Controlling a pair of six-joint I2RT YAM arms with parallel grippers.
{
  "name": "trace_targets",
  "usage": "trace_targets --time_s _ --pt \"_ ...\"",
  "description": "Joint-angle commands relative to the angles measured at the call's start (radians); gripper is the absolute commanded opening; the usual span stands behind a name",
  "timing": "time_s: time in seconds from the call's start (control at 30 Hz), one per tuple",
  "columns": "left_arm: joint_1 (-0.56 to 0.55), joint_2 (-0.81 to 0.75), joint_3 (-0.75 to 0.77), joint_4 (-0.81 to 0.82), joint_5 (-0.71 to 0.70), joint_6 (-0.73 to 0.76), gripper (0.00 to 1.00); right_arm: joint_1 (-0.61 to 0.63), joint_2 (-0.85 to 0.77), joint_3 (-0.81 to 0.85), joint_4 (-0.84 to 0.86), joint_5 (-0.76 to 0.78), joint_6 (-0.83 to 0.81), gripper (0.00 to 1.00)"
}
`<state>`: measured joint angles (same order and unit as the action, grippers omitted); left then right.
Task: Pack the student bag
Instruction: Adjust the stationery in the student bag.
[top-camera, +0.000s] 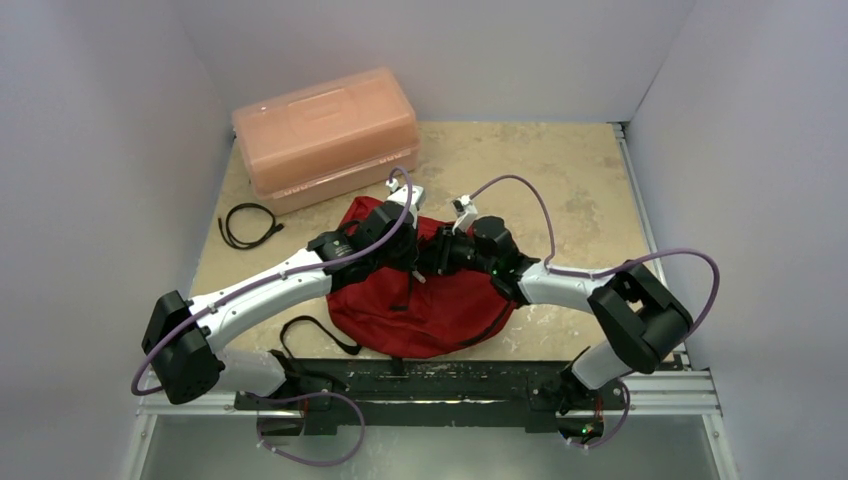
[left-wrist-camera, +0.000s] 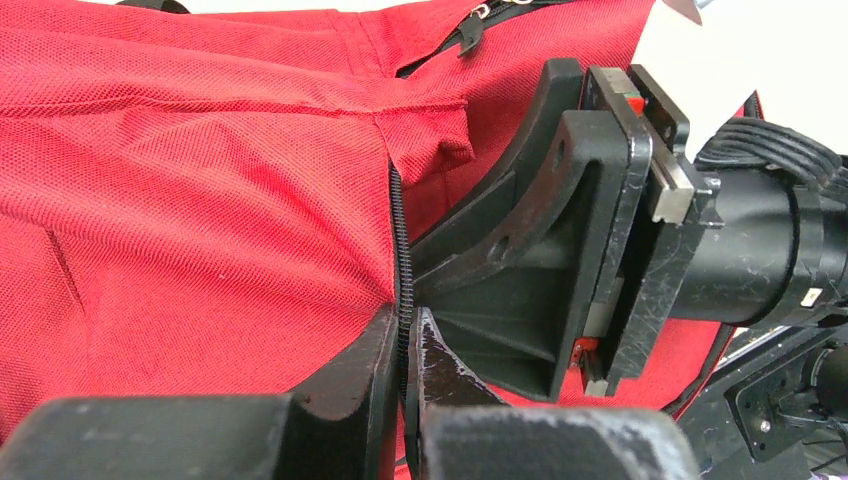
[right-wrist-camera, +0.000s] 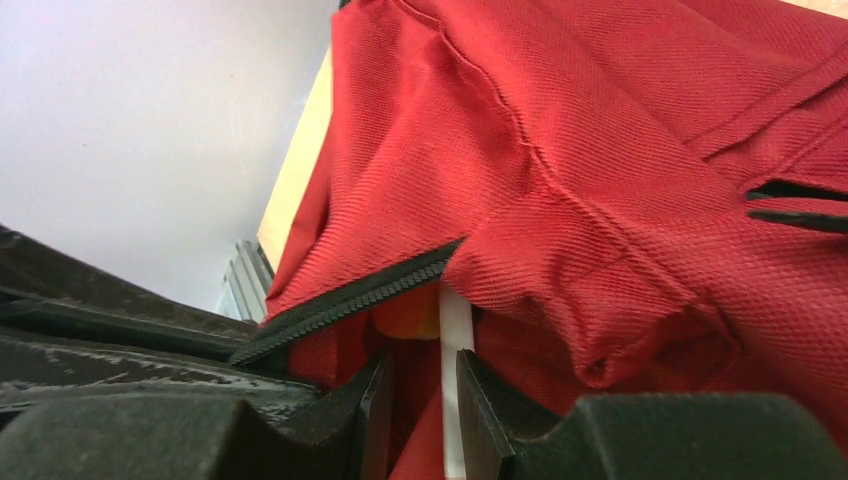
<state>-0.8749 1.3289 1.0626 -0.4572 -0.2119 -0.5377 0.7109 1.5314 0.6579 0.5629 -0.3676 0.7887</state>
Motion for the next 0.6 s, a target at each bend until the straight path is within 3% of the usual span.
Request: trace_targets --time_s 0.0,0.3,0.4,0.47,0.57 --pt "-0.003 -0.03 0.031 0.046 0.037 0.009 0.0 -0.008 0.003 -0.008 -0.051 -0.021 -0.047 0.33" --pt "-0.003 -0.035 0.028 0.047 0.054 0.002 0.0 0.015 0.045 -0.057 -0.013 -0.014 -0.132 0.44" --pt "-0.003 -0.033 0.028 0.046 0.058 0.0 0.0 0.045 0.048 -0.073 0.018 0.05 -0.153 0.43" --pt "-0.003 -0.034 0.03 0.044 0.057 -0.001 0.0 0.05 0.059 -0.054 0.016 0.058 -0.157 0.33" --pt "-0.003 -0.036 0.039 0.021 0.058 -0.001 0.0 0.05 0.026 -0.029 0.046 0.023 -0.114 0.0"
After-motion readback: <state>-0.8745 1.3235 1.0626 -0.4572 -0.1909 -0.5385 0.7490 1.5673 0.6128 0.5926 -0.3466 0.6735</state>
